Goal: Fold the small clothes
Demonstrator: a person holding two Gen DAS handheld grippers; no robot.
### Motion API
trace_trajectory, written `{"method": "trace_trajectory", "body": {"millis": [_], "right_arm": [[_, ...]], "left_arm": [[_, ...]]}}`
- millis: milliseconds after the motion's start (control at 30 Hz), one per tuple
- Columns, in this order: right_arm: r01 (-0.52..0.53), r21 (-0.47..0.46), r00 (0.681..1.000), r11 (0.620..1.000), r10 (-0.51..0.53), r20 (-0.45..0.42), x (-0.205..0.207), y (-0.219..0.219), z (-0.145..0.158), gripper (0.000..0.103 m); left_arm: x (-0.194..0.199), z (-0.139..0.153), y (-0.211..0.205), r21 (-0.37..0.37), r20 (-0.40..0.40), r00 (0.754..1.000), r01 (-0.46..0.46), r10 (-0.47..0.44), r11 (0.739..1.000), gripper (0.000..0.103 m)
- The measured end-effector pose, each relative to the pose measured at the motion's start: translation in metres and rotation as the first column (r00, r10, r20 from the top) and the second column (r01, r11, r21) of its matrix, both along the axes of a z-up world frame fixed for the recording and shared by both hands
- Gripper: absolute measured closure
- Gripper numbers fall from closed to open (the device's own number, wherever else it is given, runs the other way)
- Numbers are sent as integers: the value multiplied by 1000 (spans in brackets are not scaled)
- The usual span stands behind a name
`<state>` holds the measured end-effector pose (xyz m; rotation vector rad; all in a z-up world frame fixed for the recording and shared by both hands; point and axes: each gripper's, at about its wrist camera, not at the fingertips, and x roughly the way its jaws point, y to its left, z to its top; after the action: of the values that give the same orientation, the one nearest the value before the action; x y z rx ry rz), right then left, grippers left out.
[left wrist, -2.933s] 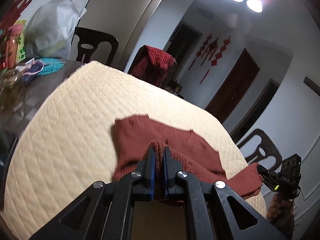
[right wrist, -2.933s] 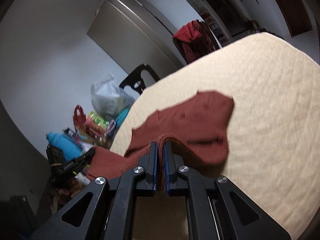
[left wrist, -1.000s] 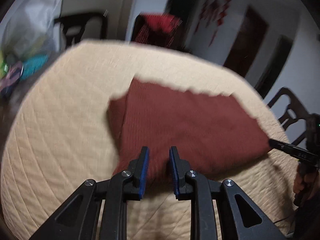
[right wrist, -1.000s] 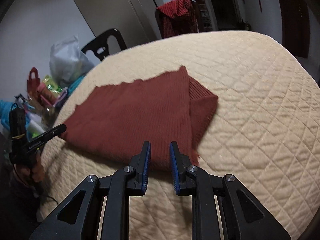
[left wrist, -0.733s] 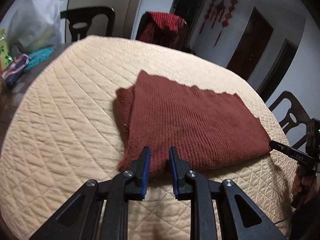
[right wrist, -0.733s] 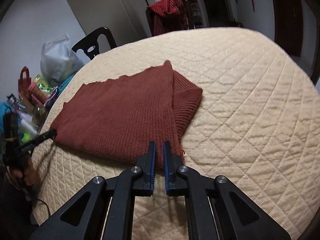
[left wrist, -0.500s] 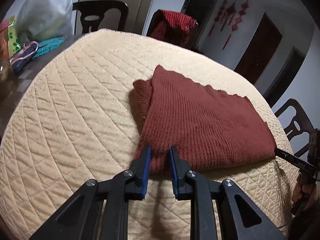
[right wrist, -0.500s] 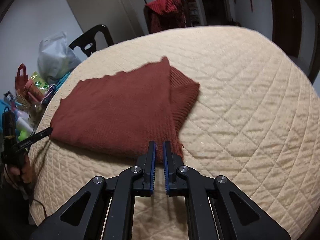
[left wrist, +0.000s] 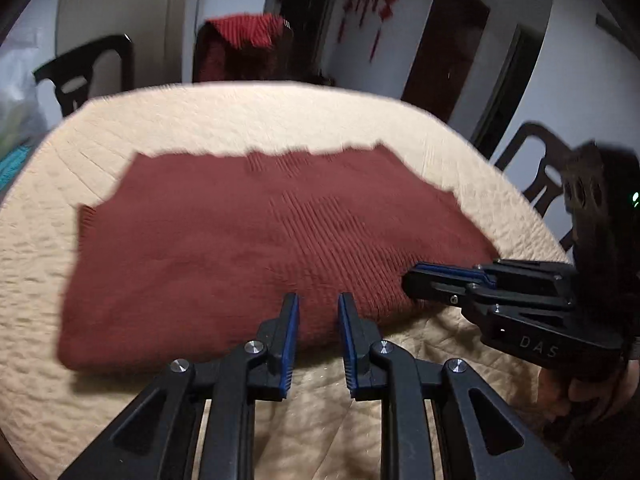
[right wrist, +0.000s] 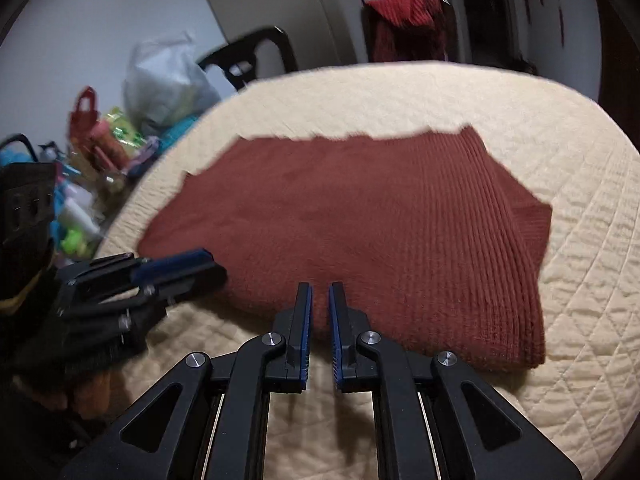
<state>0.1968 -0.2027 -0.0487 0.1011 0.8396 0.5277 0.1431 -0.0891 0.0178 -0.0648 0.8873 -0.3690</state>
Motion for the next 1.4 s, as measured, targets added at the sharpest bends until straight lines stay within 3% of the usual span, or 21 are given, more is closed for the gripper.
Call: {"method": "trace_trajectory", "body": {"millis": [100,167,267,467,567,667,833,933,1200,1233,1367,1400], "right_arm": [[4,32,1000,999,-3,-20,0,-11,-4,95],[20,22,1000,1000,-21,12,-7,-19,3,95],[61,28,997,998,-62,36,-14,-38,8,95],[206,42,978,978,-207,6,-10,-89,-6,95],[211,75,977,975,-211,-10,-8,-95,-12,95],[205,65,979,977,-206,1,-8,-94,-12,95],[214,76,976,974,-217,32,-17,-95,-2,95],[229,72,973,971,-230,12,-13,-98,-7,95],[236,106,972,966,-234,-34,-12,-102,-13,94],[237,112,972,965,-235,-32,-16,-103,-11,92],[234,165,972,958,-228,-55,-33,-109,-12,63],[238,184,971,954,-229,-71,-36,-112,-15,61]], "left_arm": [[4,-7,-3,17,-1,1000,6,-6,1000,81],[2,-2,0,2,-4,1000,-1,1,1000,81],[-12,12,7,7,71,997,-26,25,1000,81],[-12,14,61,35,90,978,-192,188,981,81],[-4,-1,84,50,35,963,-268,266,962,81],[-11,-2,91,6,27,964,-264,263,965,81],[-25,11,104,-35,87,950,-297,299,954,81],[-18,-3,112,-5,38,943,-329,329,944,81],[-24,-2,122,-64,16,941,-335,337,940,81],[-29,1,125,-75,19,942,-333,335,940,81],[-45,0,127,-119,-8,942,-335,337,935,68],[-49,-3,128,-134,-28,941,-339,339,931,67]]}}
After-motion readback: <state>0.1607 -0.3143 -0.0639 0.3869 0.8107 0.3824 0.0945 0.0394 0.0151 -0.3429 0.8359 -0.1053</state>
